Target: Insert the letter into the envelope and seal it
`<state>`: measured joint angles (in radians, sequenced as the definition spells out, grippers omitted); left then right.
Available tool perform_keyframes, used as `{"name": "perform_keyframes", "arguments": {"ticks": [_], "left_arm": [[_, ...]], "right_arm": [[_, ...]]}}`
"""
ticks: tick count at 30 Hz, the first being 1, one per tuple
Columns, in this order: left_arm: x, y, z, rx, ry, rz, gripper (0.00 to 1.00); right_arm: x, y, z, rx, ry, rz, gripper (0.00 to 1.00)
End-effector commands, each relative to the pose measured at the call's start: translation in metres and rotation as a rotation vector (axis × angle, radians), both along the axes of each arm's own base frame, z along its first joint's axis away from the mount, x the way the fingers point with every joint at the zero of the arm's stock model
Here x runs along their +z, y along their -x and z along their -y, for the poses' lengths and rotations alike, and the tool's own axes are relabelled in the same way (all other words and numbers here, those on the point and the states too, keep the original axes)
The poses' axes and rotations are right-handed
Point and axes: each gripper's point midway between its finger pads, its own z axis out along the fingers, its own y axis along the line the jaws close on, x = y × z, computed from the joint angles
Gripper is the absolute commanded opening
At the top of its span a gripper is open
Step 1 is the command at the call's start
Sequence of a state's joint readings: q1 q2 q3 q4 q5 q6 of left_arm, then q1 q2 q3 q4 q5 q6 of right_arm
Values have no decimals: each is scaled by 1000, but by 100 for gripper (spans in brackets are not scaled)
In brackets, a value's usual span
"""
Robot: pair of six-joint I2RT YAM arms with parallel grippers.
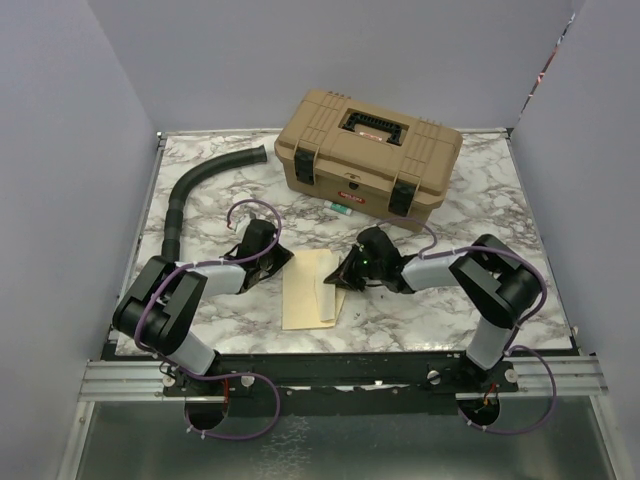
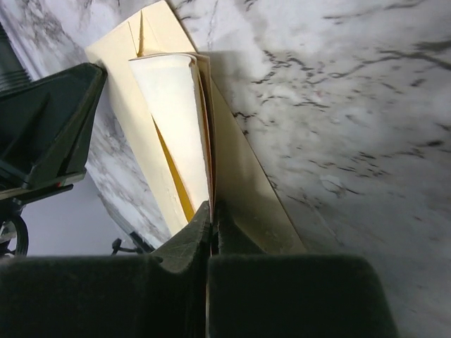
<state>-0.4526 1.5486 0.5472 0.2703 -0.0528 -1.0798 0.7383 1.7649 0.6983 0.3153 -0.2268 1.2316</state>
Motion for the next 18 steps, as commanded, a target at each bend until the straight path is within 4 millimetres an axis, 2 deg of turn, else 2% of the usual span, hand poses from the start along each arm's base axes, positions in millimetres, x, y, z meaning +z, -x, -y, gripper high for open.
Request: {"name": "perform_keyframes", "arguments": {"ticks": [1, 6, 14, 18], "left_arm": [[-42, 41, -20, -9, -87, -166, 0], [-39, 40, -18, -7, -74, -154, 0], [-33, 33, -21, 17, -78, -125, 0], [-32, 29, -19, 20, -73, -117, 0]], "right_arm": [[-18, 14, -5, 75, 11, -74, 0], [-16, 12, -7, 81, 12, -66, 0], [-7, 19, 17, -41, 57, -111, 0], [-5, 23, 15, -16, 65, -134, 0]]}}
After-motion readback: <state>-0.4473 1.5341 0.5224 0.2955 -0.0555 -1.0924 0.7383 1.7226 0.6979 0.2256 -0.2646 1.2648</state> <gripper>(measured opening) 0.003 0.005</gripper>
